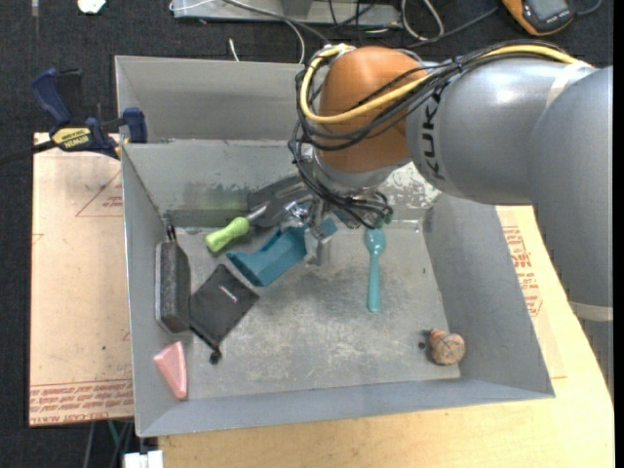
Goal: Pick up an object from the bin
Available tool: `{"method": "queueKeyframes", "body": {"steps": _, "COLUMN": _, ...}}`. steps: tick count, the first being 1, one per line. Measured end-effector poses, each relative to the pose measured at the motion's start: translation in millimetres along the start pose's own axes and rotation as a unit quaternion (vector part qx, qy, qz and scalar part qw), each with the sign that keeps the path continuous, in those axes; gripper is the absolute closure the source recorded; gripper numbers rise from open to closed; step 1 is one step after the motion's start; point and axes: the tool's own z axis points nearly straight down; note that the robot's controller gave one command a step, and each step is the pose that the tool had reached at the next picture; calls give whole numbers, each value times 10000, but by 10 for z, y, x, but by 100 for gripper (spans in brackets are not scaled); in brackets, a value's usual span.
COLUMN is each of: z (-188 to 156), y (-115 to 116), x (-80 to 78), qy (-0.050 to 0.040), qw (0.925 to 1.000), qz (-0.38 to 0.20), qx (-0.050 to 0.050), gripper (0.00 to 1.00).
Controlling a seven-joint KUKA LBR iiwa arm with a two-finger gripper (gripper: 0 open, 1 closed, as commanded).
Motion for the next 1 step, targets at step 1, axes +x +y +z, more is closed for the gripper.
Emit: {"method": "queueKeyframes", "body": {"steps": 1, "z": -920, "y": 155, "x": 104, "qy": 9, "qw": 10000, "qz": 9, "qx": -9, "gripper": 100}}
